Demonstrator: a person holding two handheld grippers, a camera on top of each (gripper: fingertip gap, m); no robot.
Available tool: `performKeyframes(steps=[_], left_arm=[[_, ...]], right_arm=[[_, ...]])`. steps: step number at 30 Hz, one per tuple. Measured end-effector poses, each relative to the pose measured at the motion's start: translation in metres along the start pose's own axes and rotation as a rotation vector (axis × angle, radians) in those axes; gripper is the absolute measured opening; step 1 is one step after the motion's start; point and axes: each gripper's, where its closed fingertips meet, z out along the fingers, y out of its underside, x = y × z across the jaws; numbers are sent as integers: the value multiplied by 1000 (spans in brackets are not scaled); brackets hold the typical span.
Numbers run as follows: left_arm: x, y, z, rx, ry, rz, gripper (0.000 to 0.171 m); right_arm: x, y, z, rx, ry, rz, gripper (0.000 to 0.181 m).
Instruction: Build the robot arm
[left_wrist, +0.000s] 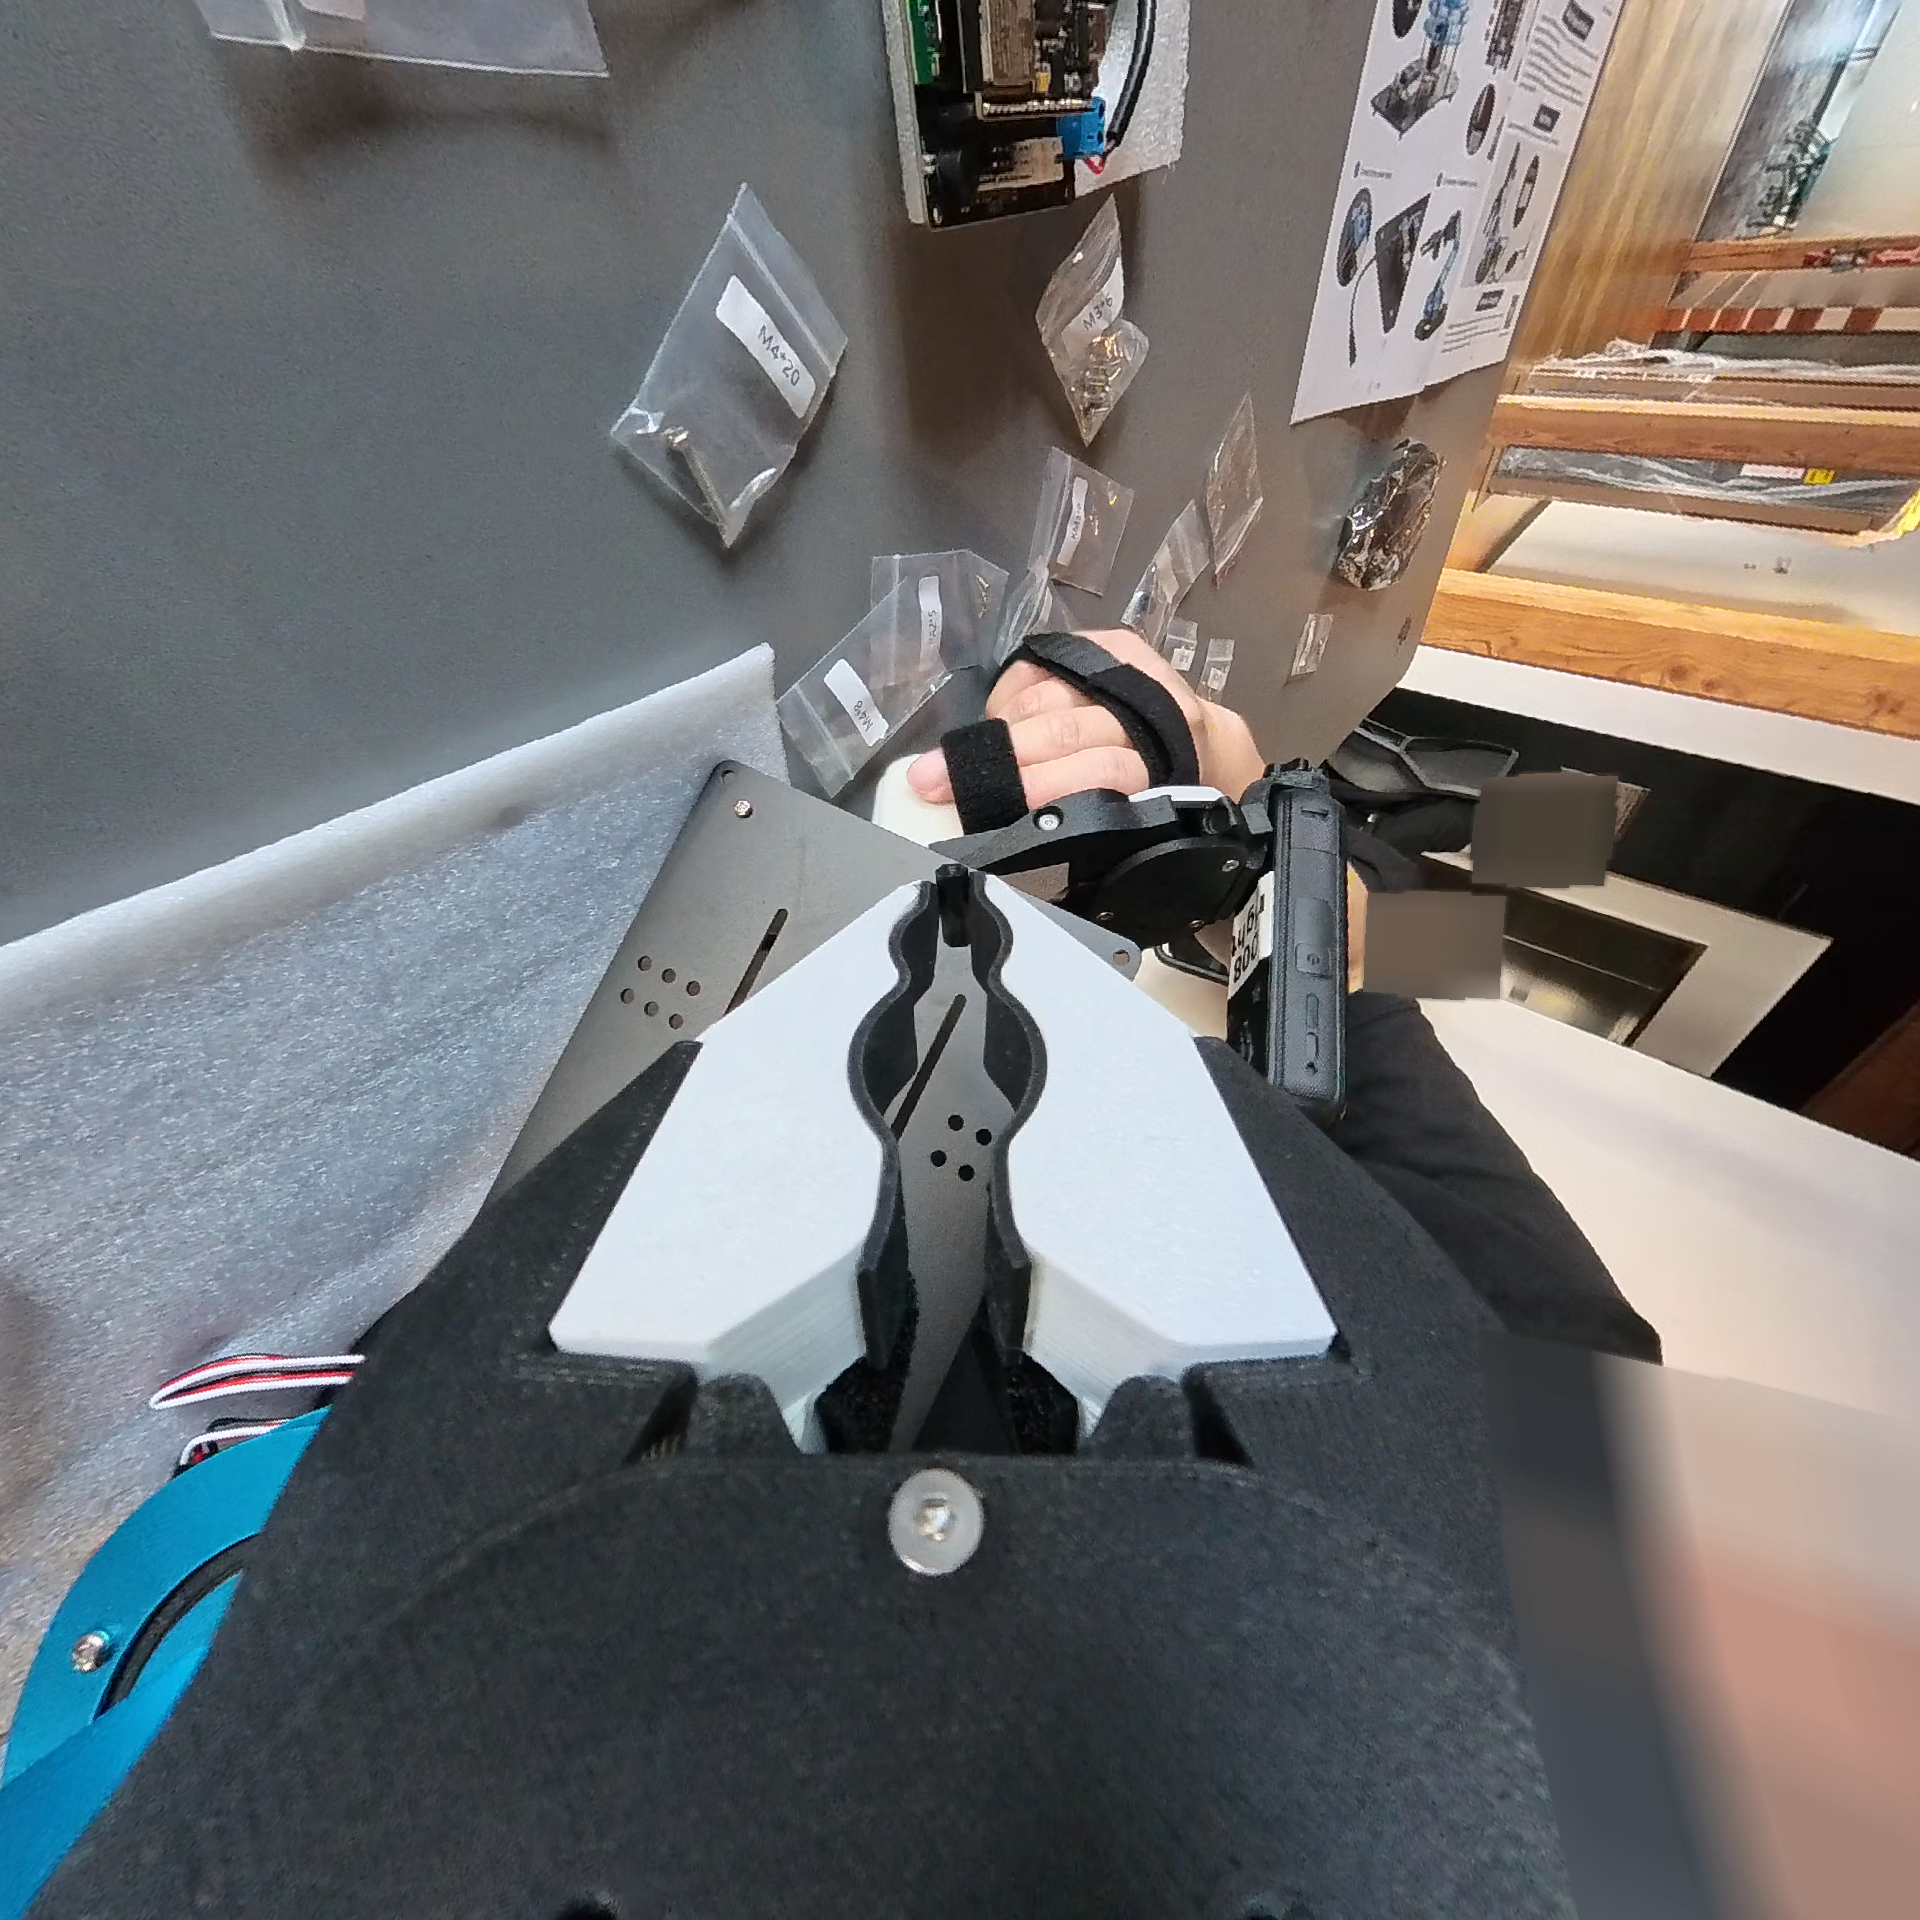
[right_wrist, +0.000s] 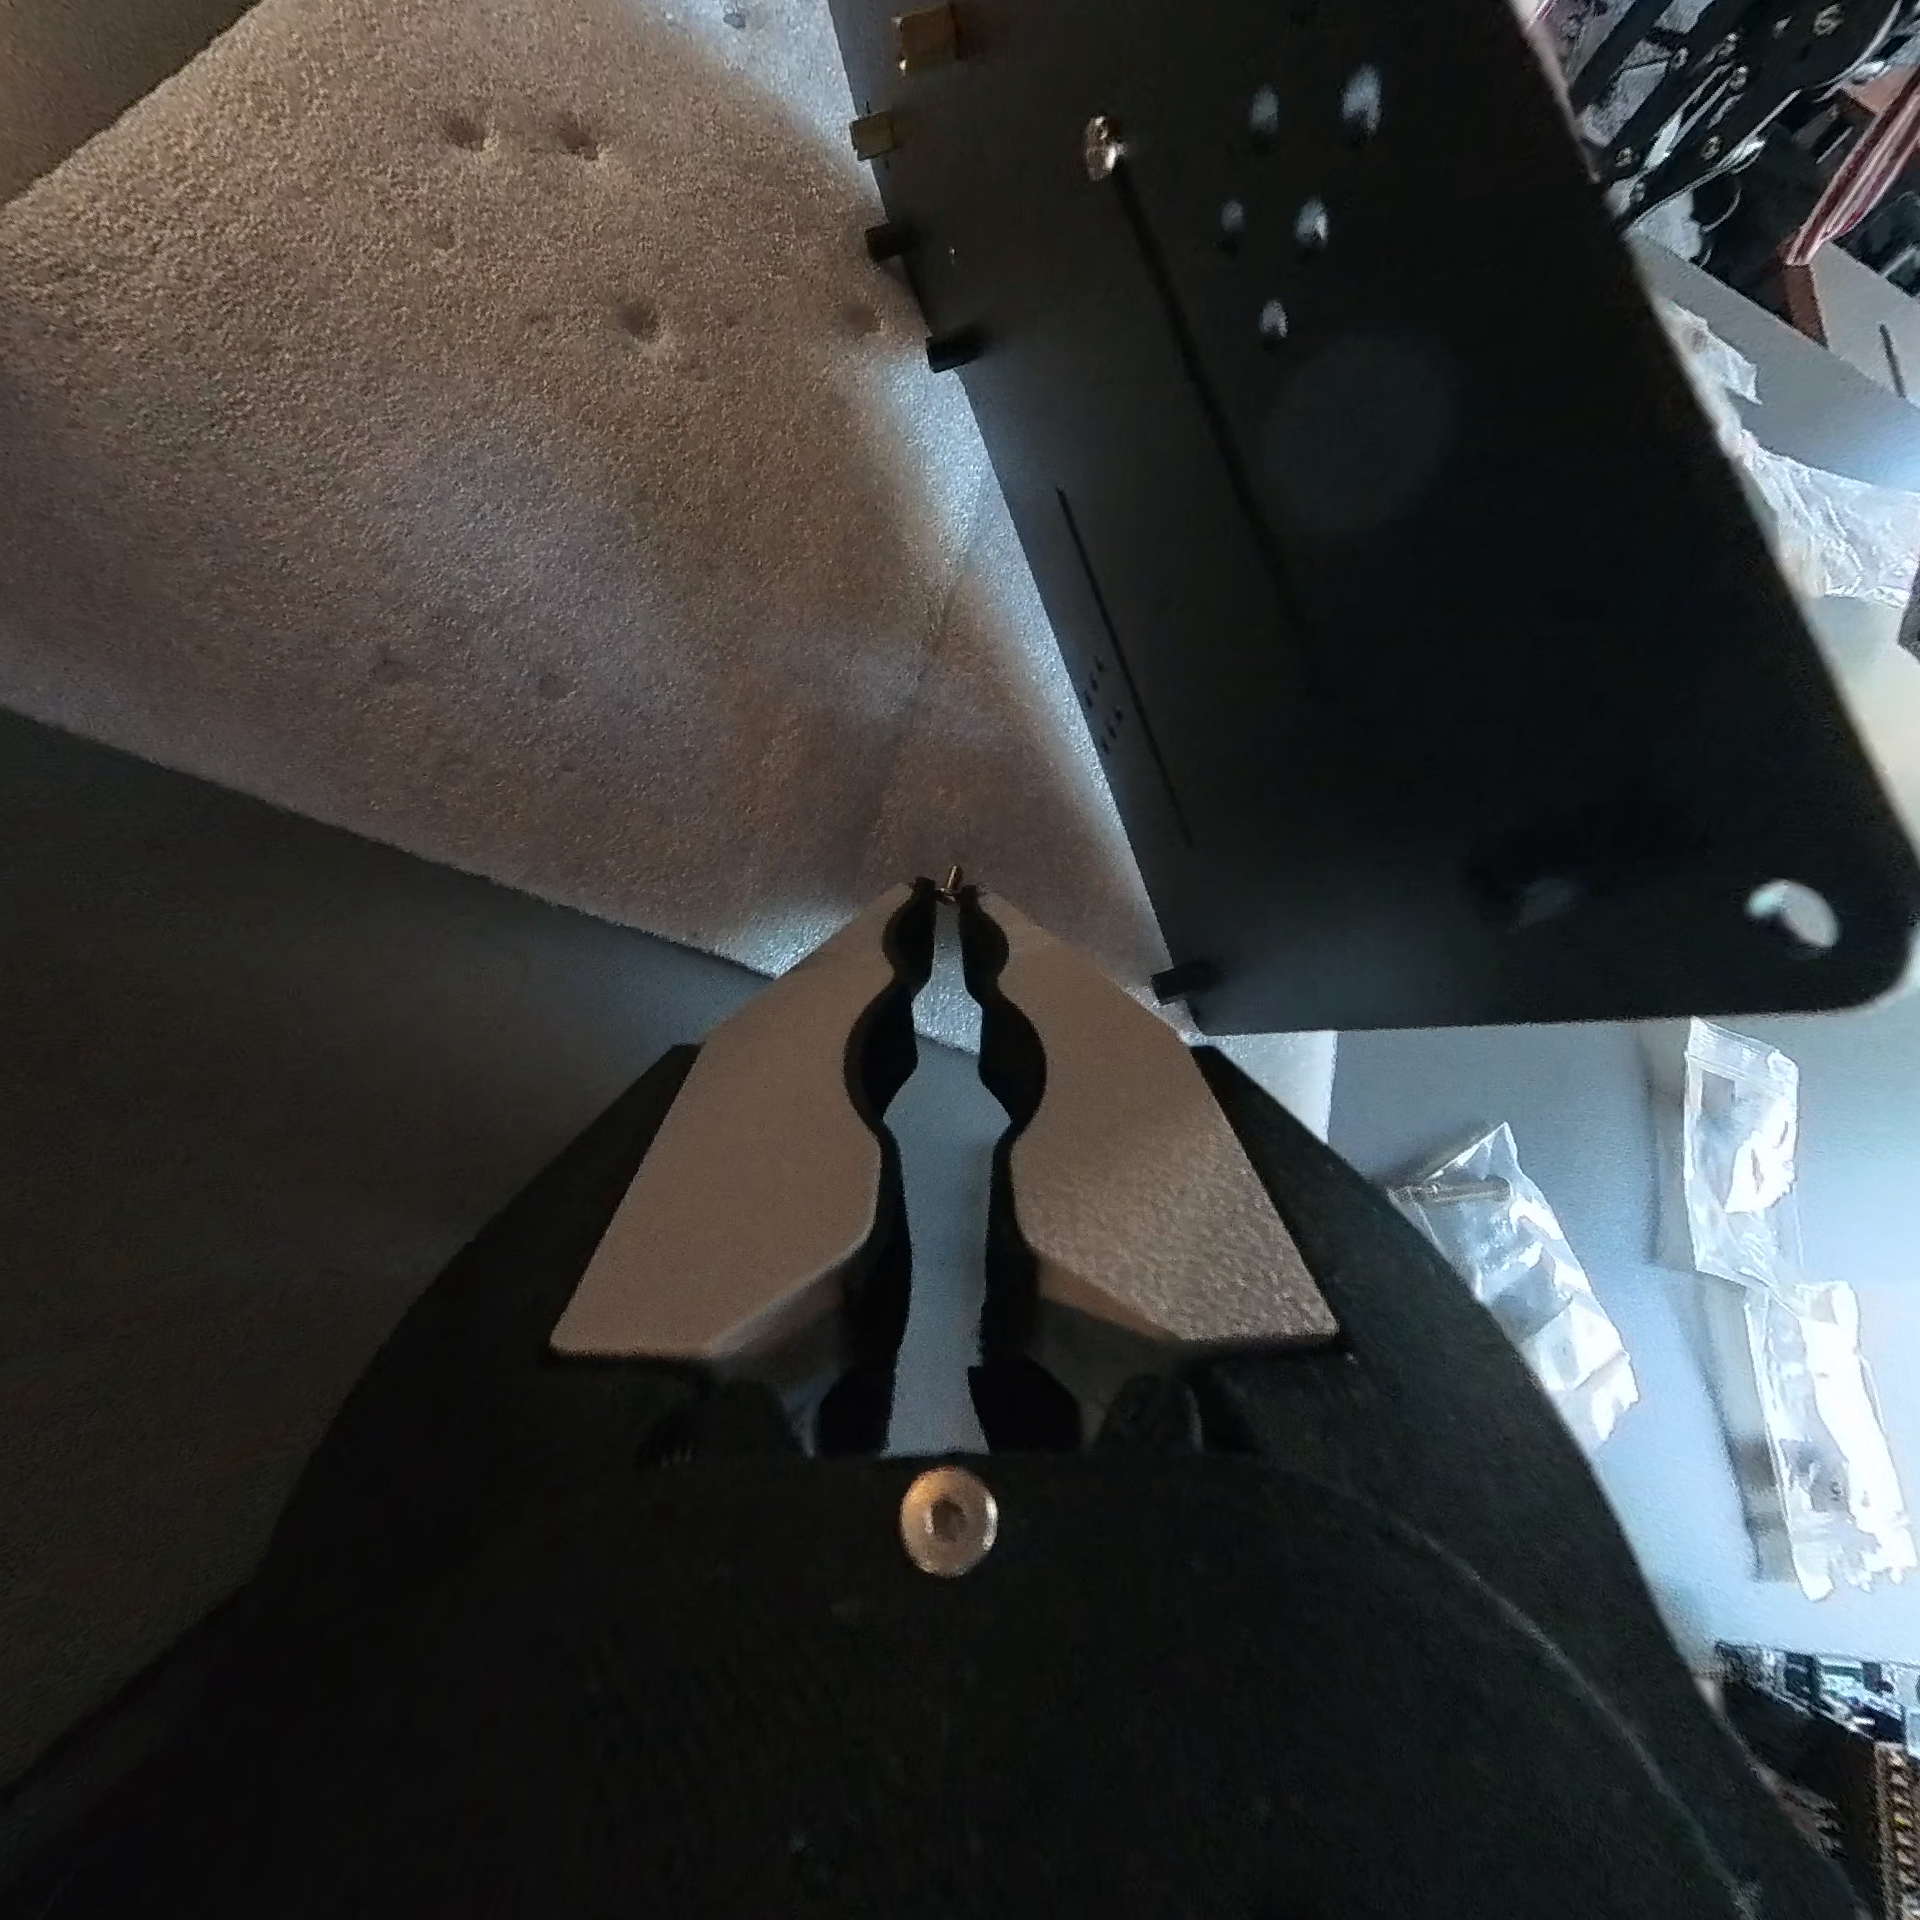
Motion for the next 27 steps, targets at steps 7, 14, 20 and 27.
performKeyframes(steps=[7,14,20,27], left_arm=[[5,1,-2,3,4,16,4],[19,1,0,-23,10,72,4],[24,4,1,-34,-8,119,4],[29,-1,-5,-4,-5,151,4]], right_arm=[[11,-18,-20,-7,235,178,3],[16,-36,-38,17,582,430,3],[23,-25,-27,1,695,489,3],[29,-21,-17,-13,733,483,3]])
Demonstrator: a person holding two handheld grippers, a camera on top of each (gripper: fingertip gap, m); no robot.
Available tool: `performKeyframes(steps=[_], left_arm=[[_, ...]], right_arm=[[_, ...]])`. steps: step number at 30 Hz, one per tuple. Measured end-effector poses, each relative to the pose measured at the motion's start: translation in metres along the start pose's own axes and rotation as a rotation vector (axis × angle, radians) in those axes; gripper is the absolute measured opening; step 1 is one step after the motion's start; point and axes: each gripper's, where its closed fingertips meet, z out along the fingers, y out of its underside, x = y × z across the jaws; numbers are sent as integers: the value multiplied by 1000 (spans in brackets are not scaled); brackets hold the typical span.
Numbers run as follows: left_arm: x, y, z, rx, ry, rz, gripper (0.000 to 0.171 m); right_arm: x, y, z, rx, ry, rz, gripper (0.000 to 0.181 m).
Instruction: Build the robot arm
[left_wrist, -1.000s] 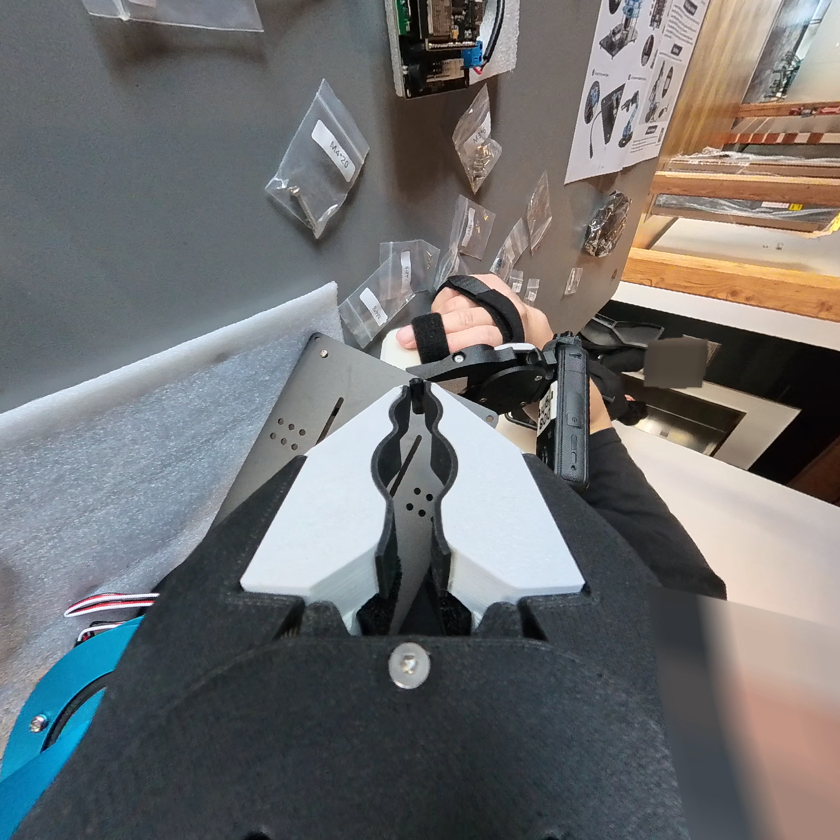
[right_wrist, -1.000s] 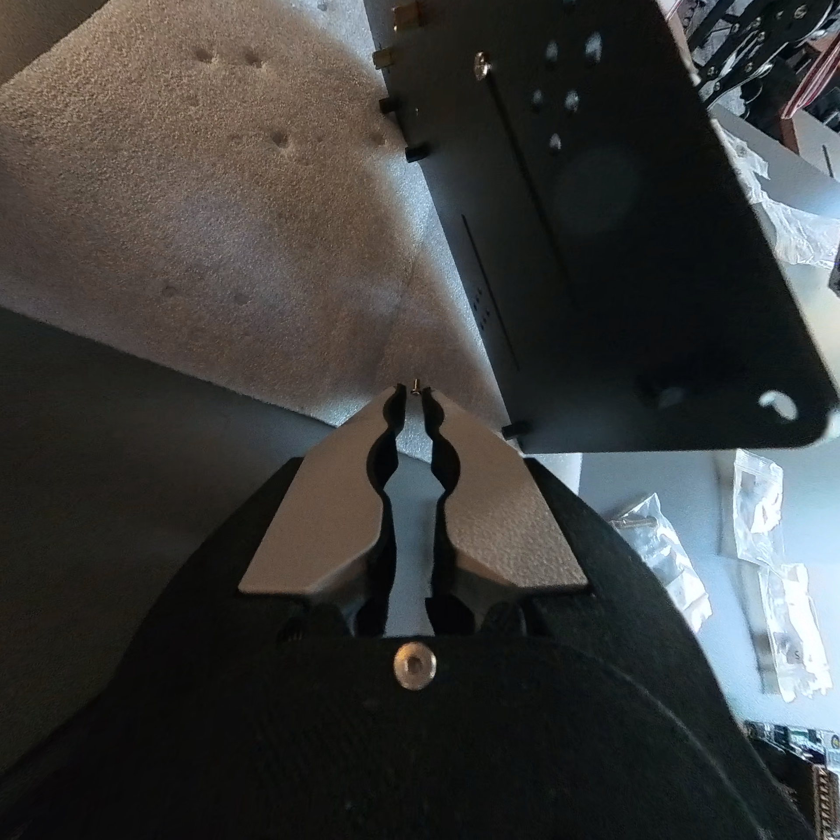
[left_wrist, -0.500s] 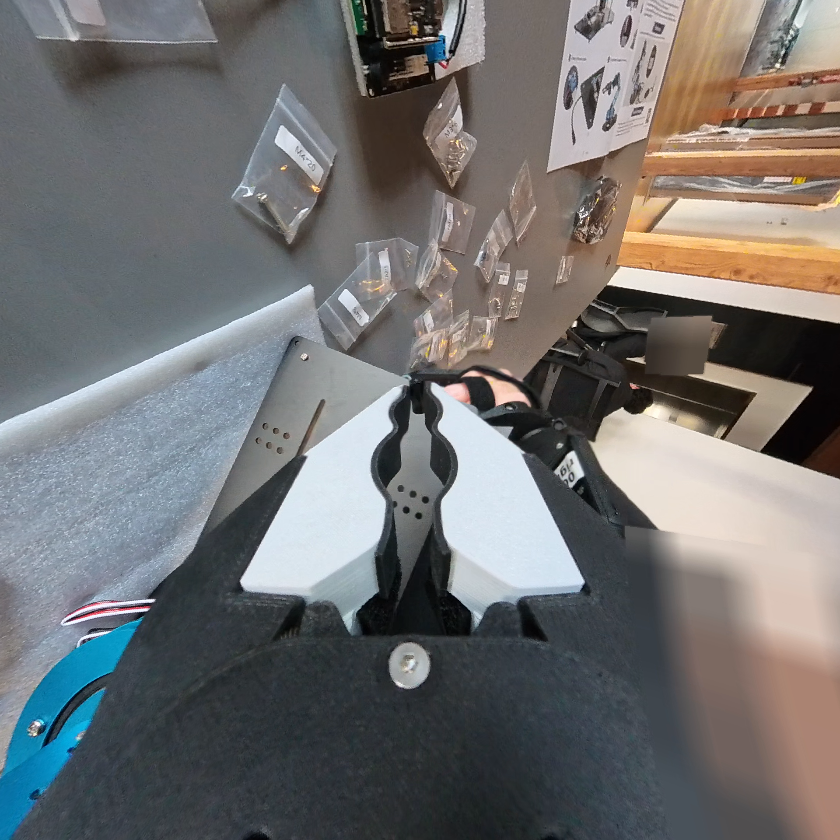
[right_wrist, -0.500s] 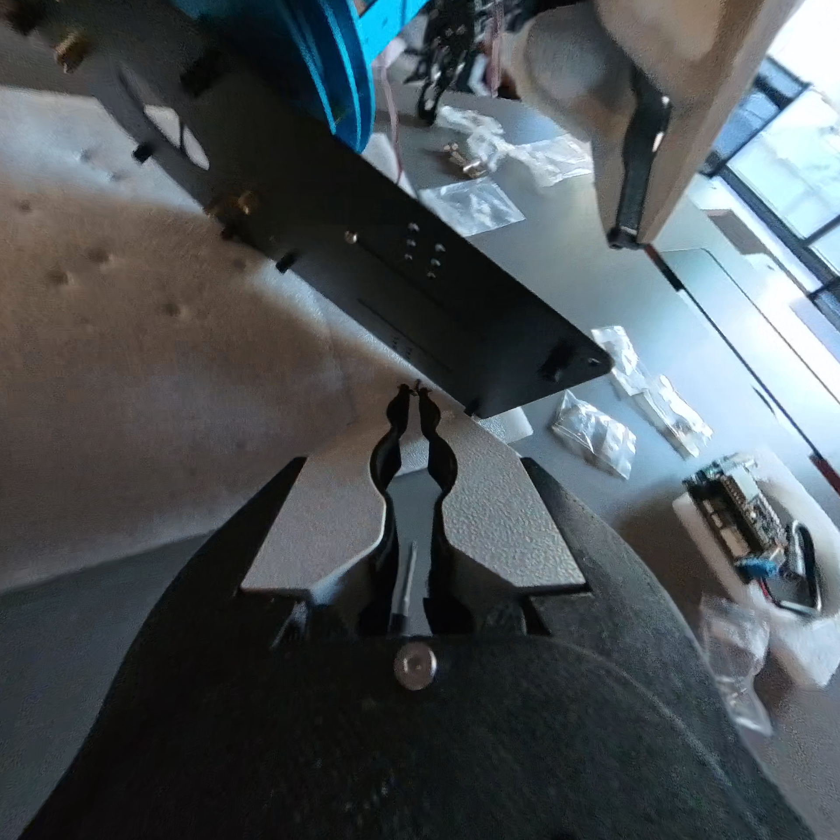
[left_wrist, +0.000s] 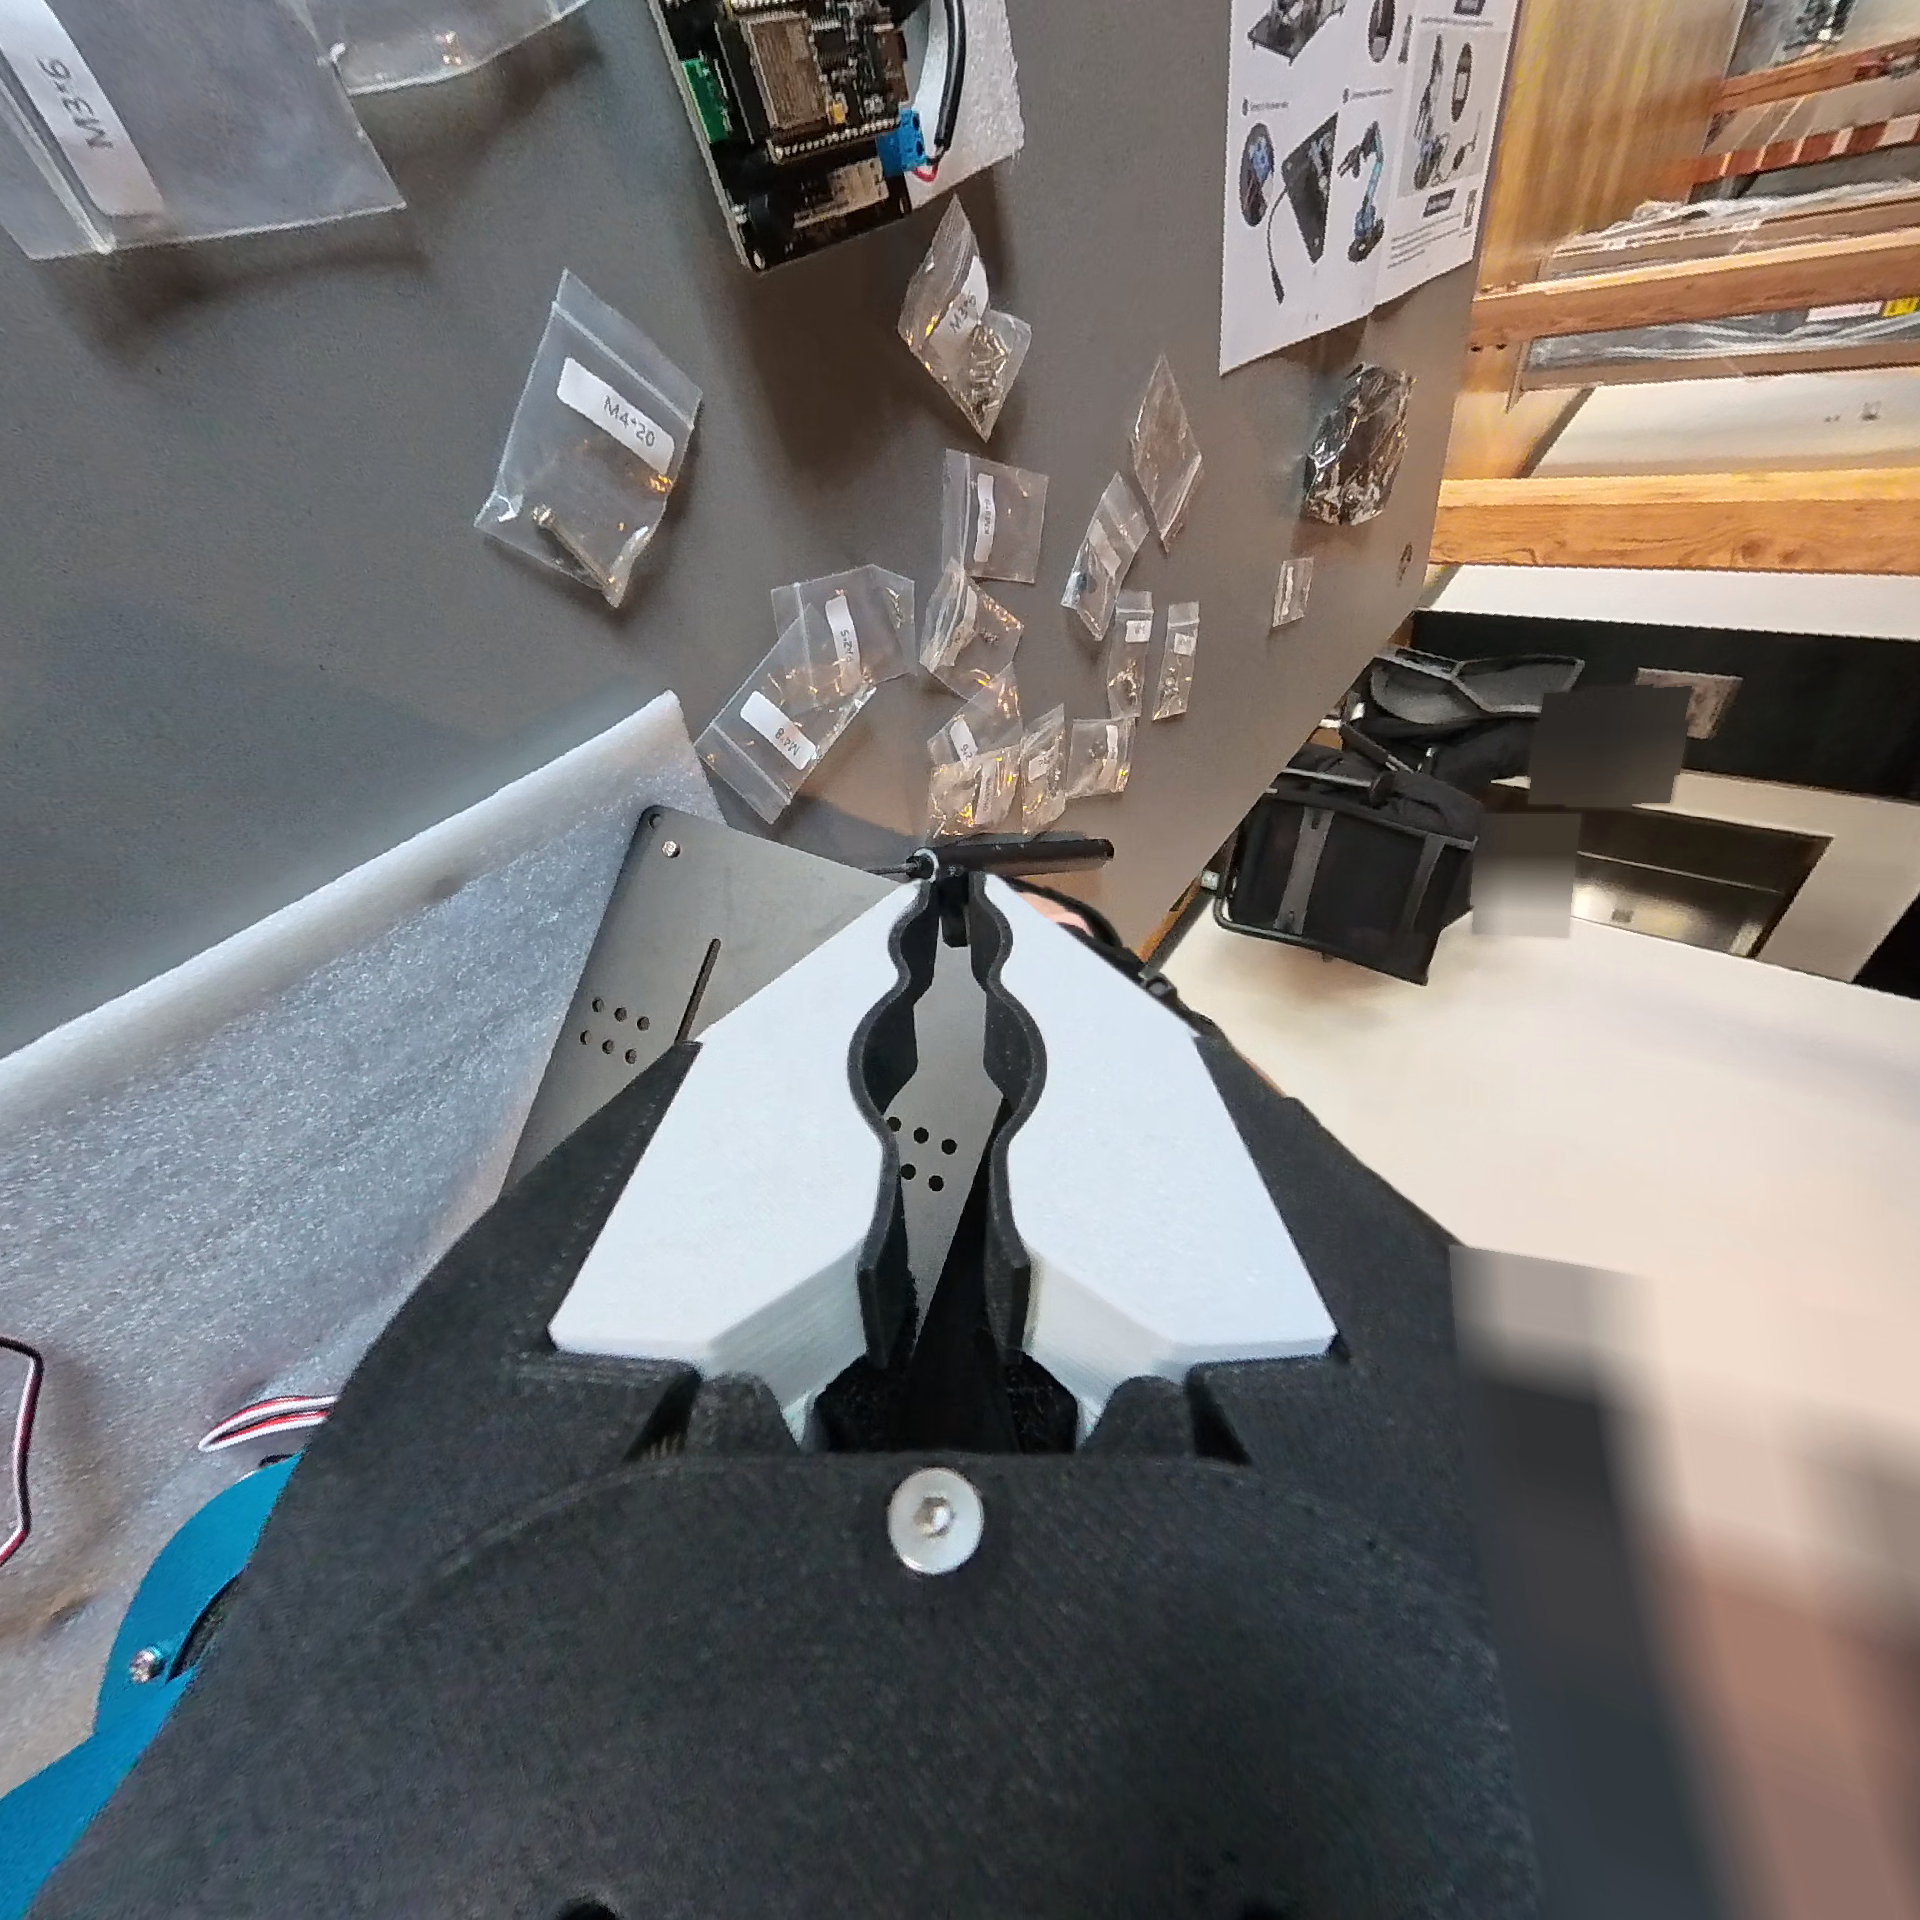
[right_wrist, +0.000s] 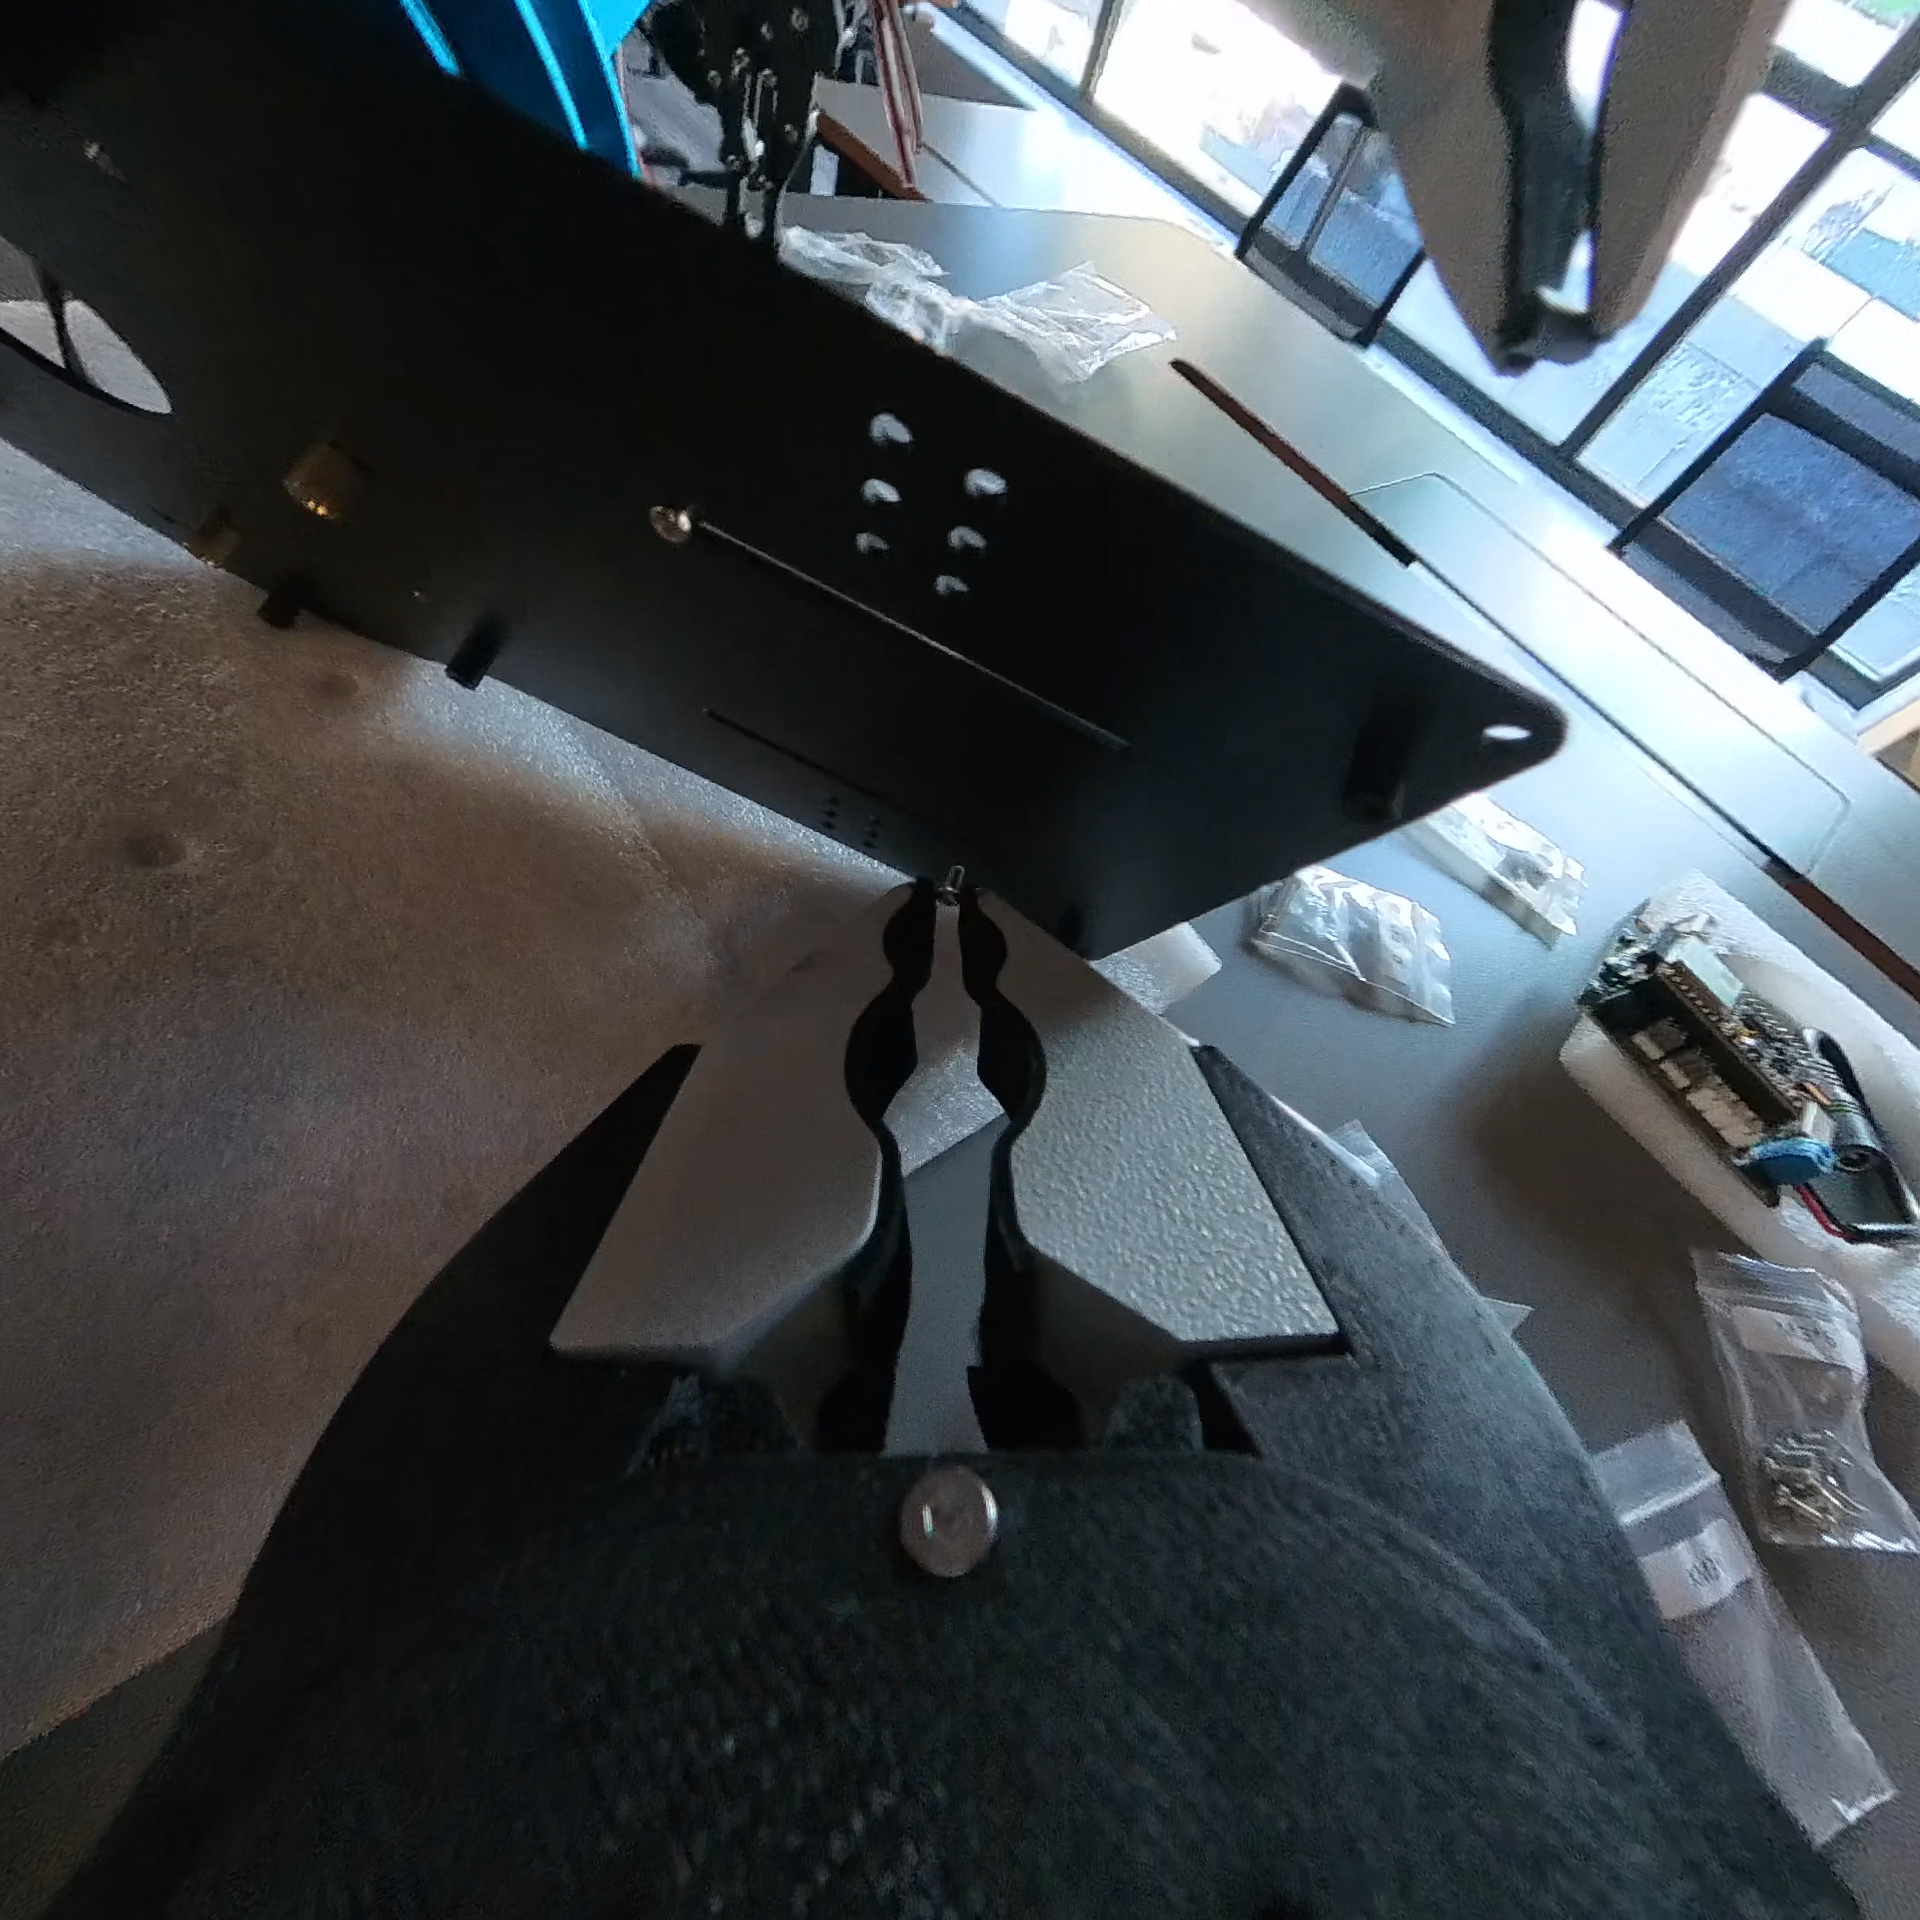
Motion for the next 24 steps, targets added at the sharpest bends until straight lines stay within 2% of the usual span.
performKeyframes(steps=[2,24], left_arm=[[1,0,-2,2,-2,6,4],[4,8,-14,12,-6,9,4]], right_arm=[[4,-5,-2,32,21,-3,3],[7,-2,5,6,43,-23,3]])
